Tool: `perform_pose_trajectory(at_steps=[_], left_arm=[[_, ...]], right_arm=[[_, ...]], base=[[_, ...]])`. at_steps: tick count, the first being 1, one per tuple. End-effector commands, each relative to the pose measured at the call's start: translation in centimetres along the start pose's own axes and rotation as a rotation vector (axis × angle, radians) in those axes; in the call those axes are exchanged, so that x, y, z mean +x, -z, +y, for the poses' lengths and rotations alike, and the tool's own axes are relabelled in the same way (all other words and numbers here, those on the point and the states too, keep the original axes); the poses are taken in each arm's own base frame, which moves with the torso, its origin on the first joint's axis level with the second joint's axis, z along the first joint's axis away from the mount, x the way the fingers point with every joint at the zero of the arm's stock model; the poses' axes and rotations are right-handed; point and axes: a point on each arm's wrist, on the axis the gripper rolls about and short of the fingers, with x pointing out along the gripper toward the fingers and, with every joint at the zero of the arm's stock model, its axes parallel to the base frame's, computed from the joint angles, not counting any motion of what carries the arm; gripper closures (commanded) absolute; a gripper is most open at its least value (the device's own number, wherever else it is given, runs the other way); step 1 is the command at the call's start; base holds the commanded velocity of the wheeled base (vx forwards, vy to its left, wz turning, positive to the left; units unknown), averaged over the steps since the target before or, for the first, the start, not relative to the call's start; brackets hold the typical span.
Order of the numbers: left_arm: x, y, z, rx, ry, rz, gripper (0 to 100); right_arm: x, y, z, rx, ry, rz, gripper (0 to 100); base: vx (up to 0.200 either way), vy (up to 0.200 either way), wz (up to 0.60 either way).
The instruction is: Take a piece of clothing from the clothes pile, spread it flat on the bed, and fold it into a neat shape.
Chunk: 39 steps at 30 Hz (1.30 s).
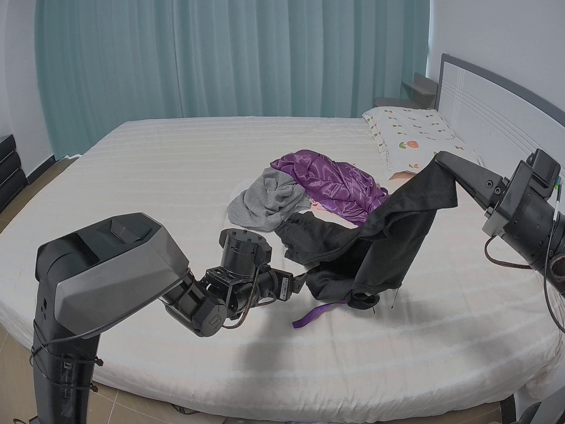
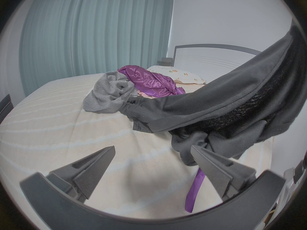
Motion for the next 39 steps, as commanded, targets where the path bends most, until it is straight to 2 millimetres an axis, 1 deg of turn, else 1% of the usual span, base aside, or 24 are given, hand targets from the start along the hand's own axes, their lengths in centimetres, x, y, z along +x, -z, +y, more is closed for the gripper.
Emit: perform_pose_trajectory(at_steps=[1, 2, 3, 8, 11, 17, 20, 23, 28, 29, 31, 33, 37, 38, 39], left_arm=[[0.7, 0.4, 0.0, 0.000, 0.006, 0.002, 0], [0.7, 0.4, 0.0, 0.000, 0.006, 0.002, 0], [1.5, 0.8, 0.0, 0.000, 0.007, 0.005, 0], [3.4, 0.8, -0.1, -0.002, 0.009, -0.019, 0], [4.6, 1.1, -0.1, -0.003, 0.009, -0.028, 0], [7.1, 1.0, -0.1, -0.009, 0.008, -0.068, 0], [8.4, 0.5, -0.2, -0.014, 0.000, -0.106, 0], [9.0, 0.7, 0.0, -0.013, -0.021, -0.089, 0], [10.1, 0.2, 0.4, -0.018, -0.077, -0.079, 0], [10.6, 0.0, 0.9, -0.021, -0.118, -0.080, 0], [11.1, -0.2, 1.2, -0.024, -0.150, -0.081, 0], [11.4, -0.6, 1.3, -0.027, -0.160, -0.094, 0], [11.6, -0.6, 1.3, -0.028, -0.161, -0.099, 0], [11.6, -0.6, 1.2, -0.027, -0.160, -0.097, 100], [11.5, -0.6, 1.3, -0.029, -0.163, -0.096, 100]], right_arm=[[0.7, 0.5, 0.3, 0.006, -0.016, 0.025, 100], [0.7, 0.5, 0.3, 0.006, -0.016, 0.025, 100], [0.9, 0.5, 0.7, 0.000, -0.031, 0.021, 100], [1.0, 0.2, 1.1, -0.001, -0.045, 0.014, 100], [0.9, 0.3, 1.3, 0.001, -0.053, 0.016, 100], [0.4, 0.0, 1.8, 0.000, -0.074, 0.003, 100], [0.0, -0.1, 1.9, -0.002, -0.076, -0.002, 100], [-0.2, -0.2, 1.9, -0.001, -0.079, -0.006, 100], [-0.5, -0.7, 2.1, -0.004, -0.082, -0.025, 100], [-0.7, -0.9, 1.9, -0.008, -0.076, -0.034, 100], [-0.8, -1.2, 1.7, -0.011, -0.064, -0.050, 100], [-0.9, -1.4, 1.5, -0.016, -0.055, -0.060, 100], [-0.9, -1.6, 1.0, -0.014, -0.037, -0.066, 100], [-0.8, -1.6, 0.4, -0.013, -0.013, -0.065, 100], [-0.9, -1.5, 0.1, -0.014, -0.001, -0.061, 100]], base=[[0.000, 0.000, 0.00], [0.000, 0.000, 0.00], [0.000, 0.000, 0.00], [0.000, 0.000, 0.00], [0.000, 0.000, 0.00], [0.000, 0.000, 0.00], [0.000, 0.000, 0.00], [0.000, 0.000, 0.00], [0.000, 0.000, 0.00], [0.000, 0.000, 0.00], [0.000, 0.000, 0.00], [0.000, 0.000, 0.00], [0.000, 0.000, 0.00], [0.000, 0.000, 0.00], [0.000, 0.000, 0.00]])
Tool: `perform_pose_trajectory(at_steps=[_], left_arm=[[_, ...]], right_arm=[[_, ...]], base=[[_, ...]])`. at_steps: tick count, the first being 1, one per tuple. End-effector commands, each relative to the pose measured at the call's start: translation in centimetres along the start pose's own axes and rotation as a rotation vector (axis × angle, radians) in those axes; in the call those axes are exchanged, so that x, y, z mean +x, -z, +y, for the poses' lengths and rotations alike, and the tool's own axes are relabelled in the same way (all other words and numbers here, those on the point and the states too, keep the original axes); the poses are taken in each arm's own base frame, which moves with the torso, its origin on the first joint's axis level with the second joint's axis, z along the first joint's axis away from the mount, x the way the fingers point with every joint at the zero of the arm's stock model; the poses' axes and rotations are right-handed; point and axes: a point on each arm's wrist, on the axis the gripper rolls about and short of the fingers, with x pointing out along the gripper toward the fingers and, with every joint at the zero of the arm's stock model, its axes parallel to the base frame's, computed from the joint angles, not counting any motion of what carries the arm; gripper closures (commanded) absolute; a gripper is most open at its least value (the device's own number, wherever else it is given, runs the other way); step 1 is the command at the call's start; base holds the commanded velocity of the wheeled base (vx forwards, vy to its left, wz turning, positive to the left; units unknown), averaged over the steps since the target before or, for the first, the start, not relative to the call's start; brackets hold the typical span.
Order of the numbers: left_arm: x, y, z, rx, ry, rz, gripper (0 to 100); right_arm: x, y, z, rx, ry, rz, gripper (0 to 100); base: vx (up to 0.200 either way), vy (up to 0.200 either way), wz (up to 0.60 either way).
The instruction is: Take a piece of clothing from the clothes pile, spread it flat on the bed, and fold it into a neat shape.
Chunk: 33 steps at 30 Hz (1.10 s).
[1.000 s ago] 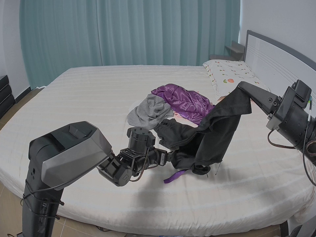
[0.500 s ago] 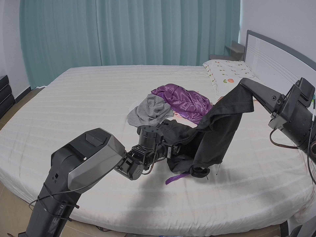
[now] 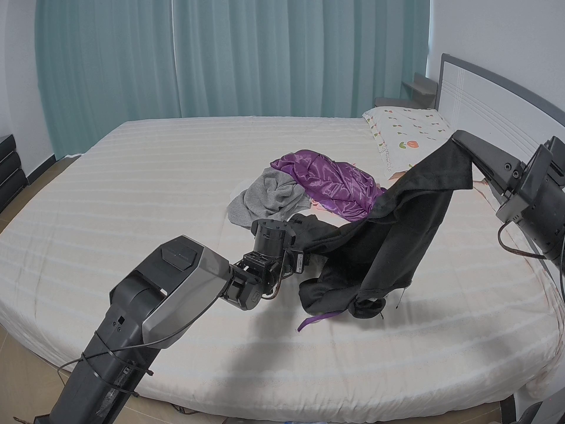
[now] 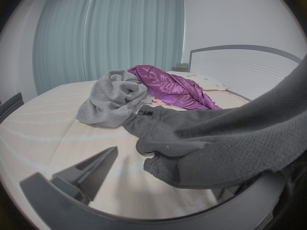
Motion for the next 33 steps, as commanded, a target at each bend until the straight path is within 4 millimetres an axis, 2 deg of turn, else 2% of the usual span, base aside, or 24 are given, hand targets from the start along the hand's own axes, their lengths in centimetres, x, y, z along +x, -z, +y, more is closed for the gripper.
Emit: perform_pose_trajectory(at_steps=[1, 5, 9, 10, 11, 14, 16, 18, 23, 26, 30, 31, 33], left_arm=[[0.3, 0.6, 0.2, -0.003, -0.008, 0.010, 100], [-0.1, 0.6, 0.6, -0.022, -0.025, 0.022, 100], [-3.4, -2.8, 1.8, -0.160, -0.053, 0.010, 100], [-3.4, -2.8, 1.8, -0.160, -0.053, 0.010, 100], [-5.5, -4.2, 2.4, -0.203, -0.060, 0.012, 100], [-8.7, -6.2, 3.2, -0.270, -0.069, -0.002, 100], [-10.1, -6.9, 3.4, -0.306, -0.070, -0.003, 100], [-13.1, -8.1, 3.9, -0.349, -0.074, -0.007, 100], [-18.1, -10.5, 5.0, -0.370, -0.074, -0.057, 100], [-20.4, -12.2, 5.3, -0.383, -0.079, -0.117, 100], [-23.9, -15.0, 5.5, -0.431, -0.054, -0.218, 100], [-24.2, -15.2, 5.6, -0.437, -0.053, -0.226, 100], [-26.2, -16.0, 5.9, -0.469, -0.044, -0.260, 100]], right_arm=[[-0.1, 0.0, -1.3, -0.005, 0.049, 0.003, 100], [0.1, 0.0, -2.3, -0.008, 0.079, 0.013, 100], [0.8, 0.3, -4.8, -0.011, 0.168, 0.030, 100], [0.8, 0.3, -4.8, -0.011, 0.168, 0.030, 100], [1.3, 0.5, -6.0, -0.010, 0.205, 0.038, 100], [2.2, 0.8, -8.0, -0.006, 0.267, 0.050, 100], [2.6, 1.1, -8.9, -0.002, 0.295, 0.060, 100], [3.5, 1.7, -10.7, 0.000, 0.327, 0.061, 100], [4.7, 2.4, -12.6, -0.016, 0.330, 0.012, 100], [5.5, 1.2, -12.4, -0.044, 0.316, -0.064, 100], [6.6, -1.7, -10.3, -0.074, 0.268, -0.174, 100], [6.6, -1.8, -10.1, -0.075, 0.267, -0.175, 100], [6.2, -1.9, -9.6, -0.075, 0.276, -0.147, 100]], base=[[0.000, 0.000, 0.00], [0.000, 0.000, 0.00], [0.000, 0.000, 0.00], [0.000, 0.000, 0.00], [0.000, 0.000, 0.00], [0.000, 0.000, 0.00], [0.000, 0.000, 0.00], [0.000, 0.000, 0.00], [0.000, 0.000, 0.00], [0.000, 0.000, 0.00], [0.000, 0.000, 0.00], [0.000, 0.000, 0.00], [0.000, 0.000, 0.00]])
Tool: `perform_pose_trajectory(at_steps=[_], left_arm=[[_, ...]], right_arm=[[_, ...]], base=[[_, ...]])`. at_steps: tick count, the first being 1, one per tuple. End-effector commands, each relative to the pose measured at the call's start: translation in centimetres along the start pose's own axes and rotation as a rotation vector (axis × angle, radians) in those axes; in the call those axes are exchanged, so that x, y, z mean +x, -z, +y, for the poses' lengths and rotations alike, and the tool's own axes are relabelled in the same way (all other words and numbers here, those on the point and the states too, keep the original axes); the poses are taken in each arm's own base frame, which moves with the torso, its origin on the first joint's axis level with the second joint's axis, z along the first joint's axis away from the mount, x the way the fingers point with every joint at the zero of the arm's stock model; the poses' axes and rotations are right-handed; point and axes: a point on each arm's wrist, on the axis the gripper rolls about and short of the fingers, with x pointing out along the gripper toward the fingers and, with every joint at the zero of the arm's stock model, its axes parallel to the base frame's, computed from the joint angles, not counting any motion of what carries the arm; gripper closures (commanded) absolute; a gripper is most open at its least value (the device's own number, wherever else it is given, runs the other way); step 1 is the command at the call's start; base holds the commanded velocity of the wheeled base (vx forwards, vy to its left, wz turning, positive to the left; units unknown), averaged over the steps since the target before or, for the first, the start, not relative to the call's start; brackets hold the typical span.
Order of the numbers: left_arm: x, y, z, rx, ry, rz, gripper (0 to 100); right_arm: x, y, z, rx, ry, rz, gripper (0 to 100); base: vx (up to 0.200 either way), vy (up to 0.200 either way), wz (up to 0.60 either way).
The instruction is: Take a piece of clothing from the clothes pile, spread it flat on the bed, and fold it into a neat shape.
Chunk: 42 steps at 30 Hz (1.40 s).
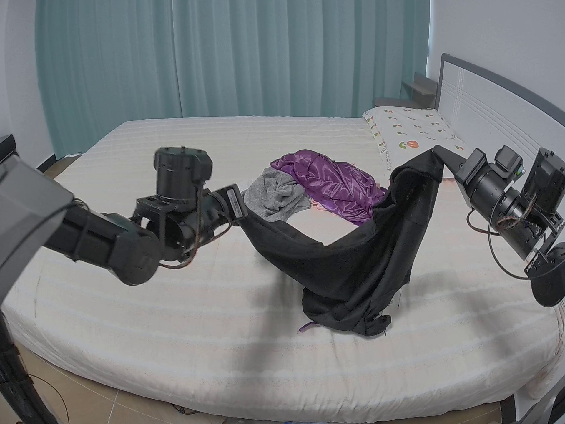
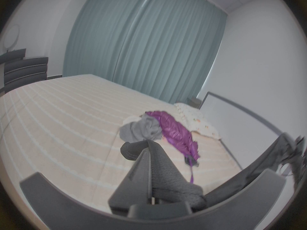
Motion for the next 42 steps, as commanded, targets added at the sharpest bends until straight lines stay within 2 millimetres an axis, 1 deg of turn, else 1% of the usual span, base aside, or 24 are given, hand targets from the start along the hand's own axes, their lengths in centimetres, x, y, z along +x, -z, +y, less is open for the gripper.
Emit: perform_pose_trajectory(at_steps=[1, 3, 5, 6, 7, 10, 12, 15, 16, 17, 18, 23, 26, 29, 35, 40, 42], left_arm=[[-6.7, -5.0, -0.1, -0.087, 0.053, -0.142, 100], [-7.1, -4.5, 0.4, -0.088, 0.042, -0.127, 100], [-7.2, -2.7, 1.4, -0.088, 0.010, -0.068, 100], [-7.2, -2.7, 1.4, -0.088, 0.010, -0.068, 100], [-7.4, -1.3, 1.8, -0.110, -0.004, -0.026, 100], [-7.8, 0.3, 2.0, -0.177, -0.007, 0.029, 100], [-7.7, 0.6, 2.1, -0.188, -0.012, 0.042, 100], [-7.6, 2.0, 3.0, -0.205, -0.037, 0.089, 100], [-7.6, 2.1, 3.0, -0.202, -0.039, 0.093, 100], [-7.6, 2.6, 3.3, -0.200, -0.034, 0.116, 100], [-7.6, 2.6, 3.3, -0.200, -0.034, 0.116, 100], [-7.7, 4.5, 3.9, -0.182, -0.055, 0.188, 100], [-8.0, 5.5, 4.5, -0.191, -0.069, 0.212, 100], [-7.7, 6.2, 4.4, -0.207, -0.052, 0.213, 100], [-8.1, 6.6, 4.8, -0.212, -0.041, 0.193, 100], [-8.2, 6.9, 5.0, -0.211, -0.044, 0.200, 100], [-8.3, 6.9, 4.9, -0.210, -0.043, 0.201, 100]], right_arm=[[0.4, -1.2, 0.8, -0.011, 0.005, -0.026, 100], [0.1, -0.3, 0.0, -0.006, 0.034, 0.008, 100], [-0.4, 1.9, -1.7, 0.002, 0.100, 0.091, 100], [-0.4, 1.9, -1.7, 0.002, 0.100, 0.091, 100], [-0.6, 3.3, -2.9, 0.012, 0.143, 0.140, 100], [-0.8, 4.9, -4.3, 0.017, 0.194, 0.195, 100], [-0.8, 5.2, -4.5, 0.018, 0.204, 0.203, 100], [-1.2, 6.4, -4.8, 0.021, 0.220, 0.246, 100], [-1.2, 6.6, -4.8, 0.021, 0.221, 0.251, 100], [-1.5, 7.1, -5.1, 0.022, 0.235, 0.274, 100], [-1.5, 7.1, -5.1, 0.022, 0.235, 0.274, 100], [-2.8, 8.6, -6.2, 0.027, 0.290, 0.345, 100], [-2.8, 9.1, -6.0, 0.030, 0.289, 0.361, 100], [-3.0, 9.0, -5.8, 0.078, 0.297, 0.348, 100], [-3.5, 8.9, -6.2, 0.112, 0.325, 0.344, 100], [-3.9, 7.9, -5.6, 0.110, 0.304, 0.306, 100], [-4.2, 7.9, -5.7, 0.111, 0.311, 0.309, 100]], base=[[0.000, 0.000, 0.00], [0.000, 0.000, 0.00], [0.000, 0.000, 0.00], [0.000, 0.000, 0.00], [0.000, 0.000, 0.00], [0.000, 0.000, 0.00], [0.000, 0.000, 0.00], [0.000, 0.000, 0.00], [0.000, 0.000, 0.00], [0.000, 0.000, 0.00], [0.000, 0.000, 0.00], [0.000, 0.000, 0.00], [0.000, 0.000, 0.00], [0.000, 0.000, 0.00], [0.000, 0.000, 0.00], [0.000, 0.000, 0.00], [0.000, 0.000, 0.00]])
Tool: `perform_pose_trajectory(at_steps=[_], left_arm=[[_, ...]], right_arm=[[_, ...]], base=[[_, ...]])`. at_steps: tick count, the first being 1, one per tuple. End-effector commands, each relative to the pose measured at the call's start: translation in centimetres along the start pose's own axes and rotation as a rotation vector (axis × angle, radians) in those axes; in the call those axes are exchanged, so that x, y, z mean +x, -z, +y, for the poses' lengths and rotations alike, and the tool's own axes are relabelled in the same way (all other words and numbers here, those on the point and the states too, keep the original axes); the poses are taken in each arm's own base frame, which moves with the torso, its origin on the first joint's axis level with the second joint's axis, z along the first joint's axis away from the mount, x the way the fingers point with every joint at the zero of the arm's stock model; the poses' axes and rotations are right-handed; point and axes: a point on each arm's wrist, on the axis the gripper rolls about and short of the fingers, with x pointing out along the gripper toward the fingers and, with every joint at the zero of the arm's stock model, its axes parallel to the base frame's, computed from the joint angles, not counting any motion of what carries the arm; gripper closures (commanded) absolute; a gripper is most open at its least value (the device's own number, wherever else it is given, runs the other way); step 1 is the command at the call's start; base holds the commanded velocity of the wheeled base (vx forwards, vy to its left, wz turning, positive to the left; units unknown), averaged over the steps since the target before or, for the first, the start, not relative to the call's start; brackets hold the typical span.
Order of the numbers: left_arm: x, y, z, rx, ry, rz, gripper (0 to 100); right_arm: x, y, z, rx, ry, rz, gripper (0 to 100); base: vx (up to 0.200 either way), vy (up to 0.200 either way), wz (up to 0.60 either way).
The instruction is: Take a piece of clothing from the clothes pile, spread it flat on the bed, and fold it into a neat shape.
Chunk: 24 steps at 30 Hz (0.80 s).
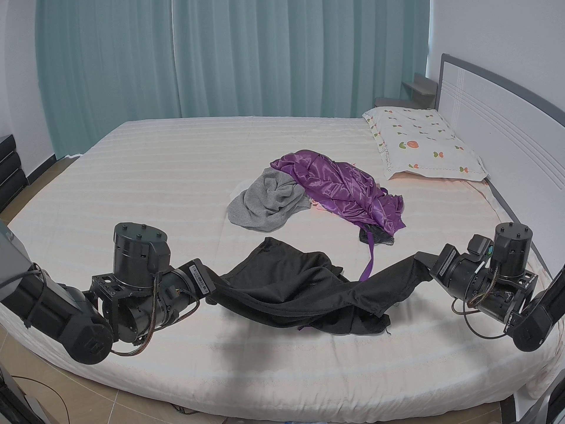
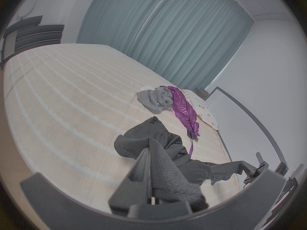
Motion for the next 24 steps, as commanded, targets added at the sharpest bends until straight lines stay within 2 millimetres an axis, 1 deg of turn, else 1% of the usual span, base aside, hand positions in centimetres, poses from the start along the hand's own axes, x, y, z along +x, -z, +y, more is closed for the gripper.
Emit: perform_pose_trajectory(at_steps=[1, 12, 18, 24], left_arm=[[0.02, 0.28, 0.21, 0.004, -0.008, 0.010, 100], [-0.02, 0.29, 0.22, 0.003, -0.007, 0.011, 100], [0.02, 0.28, 0.21, -0.013, -0.007, 0.011, 100], [-0.01, 0.25, 0.18, -0.013, -0.003, 0.011, 100]], right_arm=[[-0.76, -0.24, 0.08, 0.001, -0.005, -0.013, 100], [-0.92, -0.15, -0.01, 0.001, -0.001, -0.011, 100], [-0.91, -0.12, 0.02, 0.001, -0.002, -0.010, 100], [-0.91, -0.07, -0.03, 0.001, -0.001, -0.006, 100]], base=[[0.000, 0.000, 0.00], [0.000, 0.000, 0.00], [-0.200, 0.000, 0.00], [0.000, 0.000, 0.00]])
